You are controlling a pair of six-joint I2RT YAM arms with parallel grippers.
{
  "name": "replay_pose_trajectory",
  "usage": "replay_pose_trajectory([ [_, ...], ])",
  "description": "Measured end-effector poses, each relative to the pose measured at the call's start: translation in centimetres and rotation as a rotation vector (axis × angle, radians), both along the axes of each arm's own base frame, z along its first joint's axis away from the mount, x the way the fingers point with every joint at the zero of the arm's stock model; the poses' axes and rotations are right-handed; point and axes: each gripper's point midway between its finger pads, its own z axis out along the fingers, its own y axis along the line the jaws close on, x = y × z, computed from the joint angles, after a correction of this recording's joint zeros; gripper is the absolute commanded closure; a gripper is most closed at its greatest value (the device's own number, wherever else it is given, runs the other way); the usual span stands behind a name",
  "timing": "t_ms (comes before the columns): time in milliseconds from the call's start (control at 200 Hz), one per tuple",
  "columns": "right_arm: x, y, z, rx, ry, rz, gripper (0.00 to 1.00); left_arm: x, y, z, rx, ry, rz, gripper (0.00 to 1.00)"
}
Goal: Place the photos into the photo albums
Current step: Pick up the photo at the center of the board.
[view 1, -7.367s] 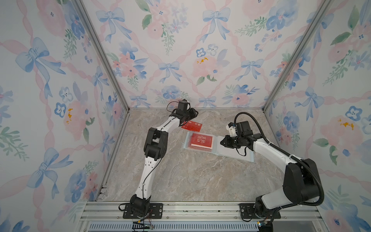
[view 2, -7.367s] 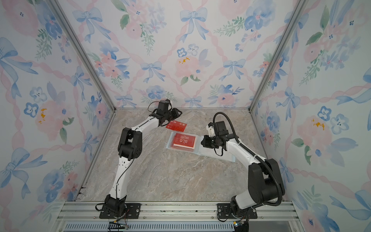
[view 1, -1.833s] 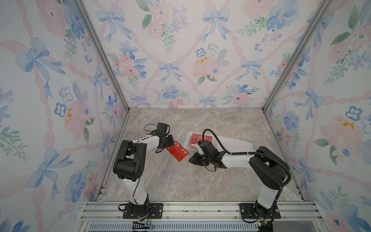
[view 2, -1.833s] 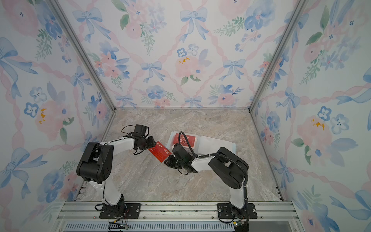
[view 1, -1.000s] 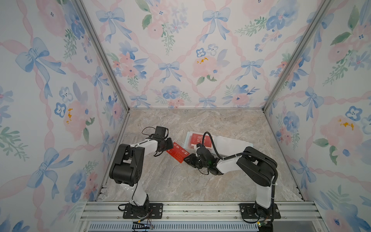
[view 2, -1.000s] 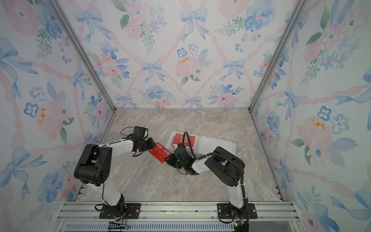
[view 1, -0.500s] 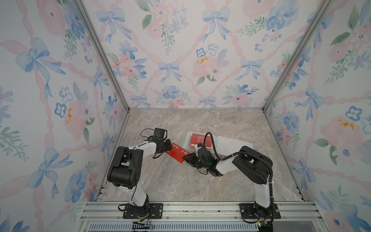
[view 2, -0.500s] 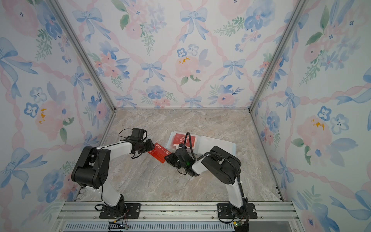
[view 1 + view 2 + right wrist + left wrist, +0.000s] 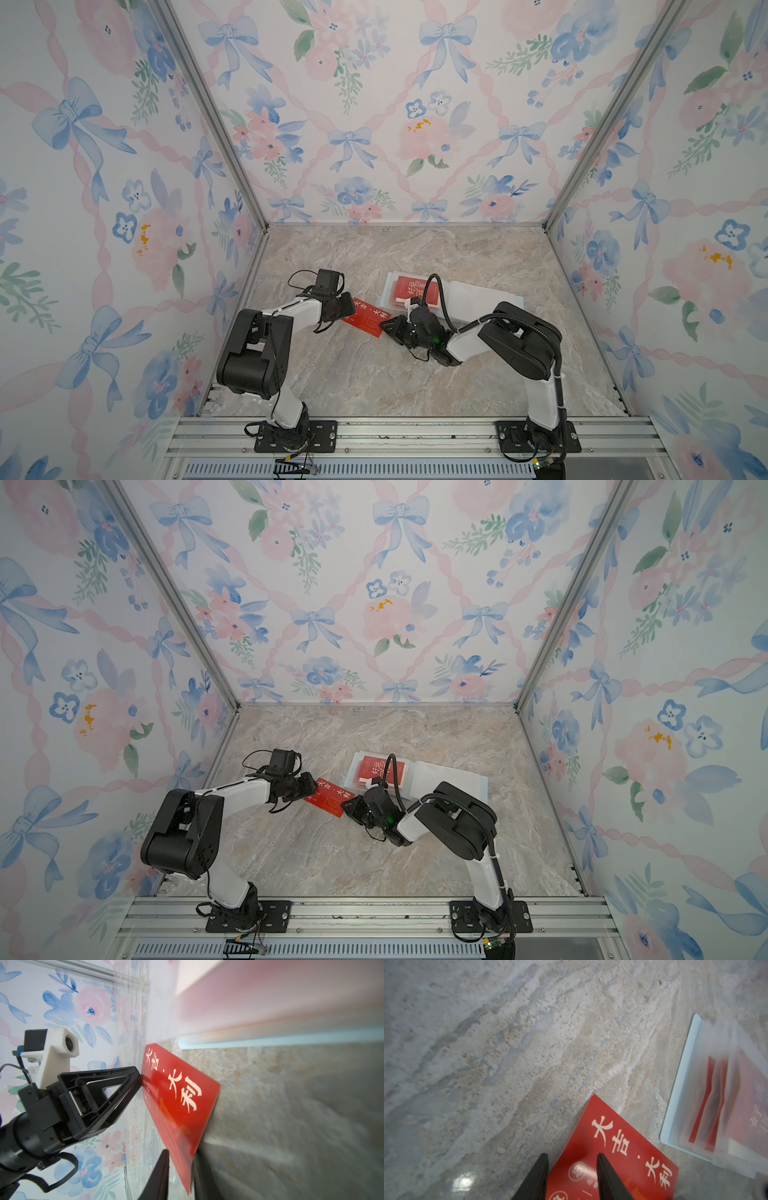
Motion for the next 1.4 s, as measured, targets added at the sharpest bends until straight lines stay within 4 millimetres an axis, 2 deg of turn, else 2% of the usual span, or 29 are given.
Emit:
replay_pose_trajectory([
  [260,0.3,-0.3,-0.2,-0.008,-0.002,-0.02,0.85,-0.4,0.0,0.0,-0.002,0.002,0.0,0.59],
  [570,0.1,-0.6,-0.6,-0.024,0.001,-0.023,0.97,-0.8,0.0,0.0,-0.012,0.008,0.0,0.59],
  [1040,-0.1,-0.7,-0.6,-0.042,-0.015,-0.01,1.0,-1.4,0.0,0.2,-0.014,0.019,0.0,0.59],
  [1400,-0.2,-1.0,1.7,-0.063,-0.072,0.011,1.0,-1.6,-0.1,1.7,-0.038,-0.015,0.006,0.59],
])
